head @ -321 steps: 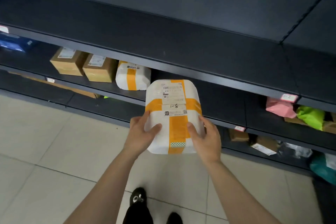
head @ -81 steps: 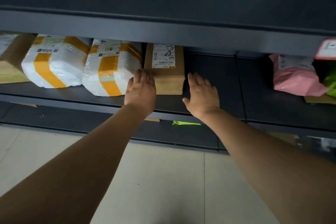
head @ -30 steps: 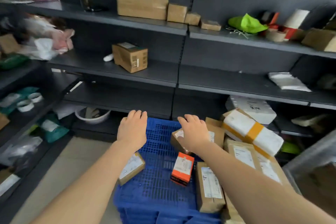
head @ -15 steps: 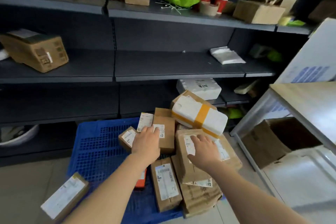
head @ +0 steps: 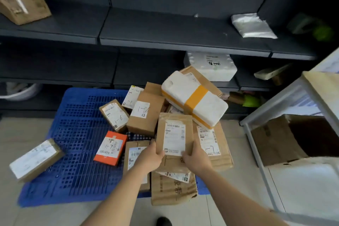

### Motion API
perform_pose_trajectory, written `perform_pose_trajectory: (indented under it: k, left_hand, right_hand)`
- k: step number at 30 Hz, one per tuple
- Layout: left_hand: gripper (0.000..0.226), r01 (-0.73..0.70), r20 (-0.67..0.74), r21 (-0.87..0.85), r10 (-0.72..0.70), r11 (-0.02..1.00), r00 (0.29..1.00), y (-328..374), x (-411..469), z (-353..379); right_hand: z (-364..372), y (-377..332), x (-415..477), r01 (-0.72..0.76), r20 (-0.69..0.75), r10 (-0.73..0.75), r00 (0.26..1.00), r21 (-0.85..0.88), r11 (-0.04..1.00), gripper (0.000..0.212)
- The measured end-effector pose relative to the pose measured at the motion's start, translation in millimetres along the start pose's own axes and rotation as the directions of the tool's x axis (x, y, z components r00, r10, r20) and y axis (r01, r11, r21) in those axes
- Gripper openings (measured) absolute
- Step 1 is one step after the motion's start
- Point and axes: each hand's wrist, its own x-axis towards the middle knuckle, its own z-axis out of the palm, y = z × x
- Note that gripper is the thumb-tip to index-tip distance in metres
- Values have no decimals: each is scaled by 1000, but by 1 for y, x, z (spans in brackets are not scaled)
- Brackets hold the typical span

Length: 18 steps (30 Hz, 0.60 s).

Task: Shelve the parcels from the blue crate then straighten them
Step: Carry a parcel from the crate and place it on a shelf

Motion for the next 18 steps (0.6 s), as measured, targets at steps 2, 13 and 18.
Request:
perform_pose_trajectory:
  k: [2,13,18]
  left_hand:
    - [58,18,-32,-100,-21,995,999,-2,-3,9]
    - [46,-50,-234,-394,-47,918,971,-8,-75,-10]
    - [47,-162,-415,-481,-60,862,908,-34,-127,-41]
  right_hand:
    - [3,9,1,16,-2,-16,1000,77,997,19]
    - [5,-7,-41,326,-223,-283,933,189,926,43]
    - [20,-54,-68,505,-245,-457,855,193,841,45]
